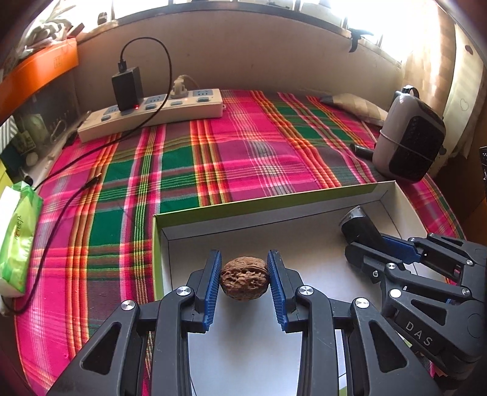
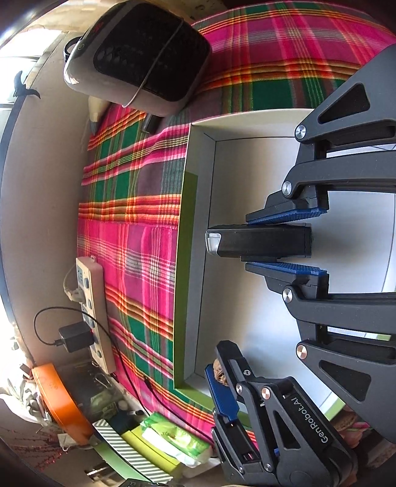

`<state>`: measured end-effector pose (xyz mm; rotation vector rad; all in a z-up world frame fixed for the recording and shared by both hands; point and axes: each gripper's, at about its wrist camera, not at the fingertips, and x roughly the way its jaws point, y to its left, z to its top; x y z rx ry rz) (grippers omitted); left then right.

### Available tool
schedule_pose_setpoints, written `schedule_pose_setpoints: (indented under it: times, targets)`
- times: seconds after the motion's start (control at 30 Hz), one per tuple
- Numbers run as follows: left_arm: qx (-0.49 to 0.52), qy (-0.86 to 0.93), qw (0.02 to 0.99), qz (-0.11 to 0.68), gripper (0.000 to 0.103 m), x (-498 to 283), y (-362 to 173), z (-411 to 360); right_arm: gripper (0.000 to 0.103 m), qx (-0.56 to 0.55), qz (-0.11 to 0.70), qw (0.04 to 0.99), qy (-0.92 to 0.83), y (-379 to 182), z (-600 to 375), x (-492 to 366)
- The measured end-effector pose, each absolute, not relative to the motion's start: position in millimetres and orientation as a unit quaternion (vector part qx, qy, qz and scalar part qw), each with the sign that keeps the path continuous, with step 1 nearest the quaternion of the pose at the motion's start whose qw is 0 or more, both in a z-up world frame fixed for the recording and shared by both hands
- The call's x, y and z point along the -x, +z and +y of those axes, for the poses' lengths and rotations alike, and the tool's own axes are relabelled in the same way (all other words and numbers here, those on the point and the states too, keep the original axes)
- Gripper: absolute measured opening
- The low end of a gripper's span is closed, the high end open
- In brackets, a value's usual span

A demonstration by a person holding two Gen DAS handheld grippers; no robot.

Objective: Organize objects
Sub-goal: 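Open the left gripper to drop the walnut while the right releases the gadget, then withdraw both grippers from the tray toward the remaining objects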

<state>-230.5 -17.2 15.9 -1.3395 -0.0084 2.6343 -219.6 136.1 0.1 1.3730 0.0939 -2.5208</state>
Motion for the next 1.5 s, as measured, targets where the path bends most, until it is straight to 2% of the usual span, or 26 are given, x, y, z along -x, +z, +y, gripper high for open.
schedule_pose_setpoints:
  times: [0.6,0.63,0.7,0.77,1.5]
  targets:
    - [0.452,0.888,0.090,0.006,0.030,231.7,13.8,-15.3,0.026,-0.471,0.032,0.135,-0.871,-0.3,133.5,219.2]
    - [0.452,0.888,0.090,0.005,0.031,231.3,14.1,-16.1,0.027,-0.470,0.032,0.136,-0.871,-0.2,133.3,218.7]
    - [0.452,0.888,0.087,0.004,0.033,230.3,14.8,-16.8,0.036,-0.468,0.032,0.134,-0.873,0.9,133.9,217.1]
    - [0.451,0.888,0.087,0.003,0.034,227.8,16.3,-17.1,0.038,-0.465,0.031,0.133,-0.875,2.6,134.2,215.6]
    - [0.419,0.904,0.083,0.001,0.037,167.8,45.9,-25.9,0.038,-0.430,0.028,0.132,-0.893,32.3,139.8,161.4]
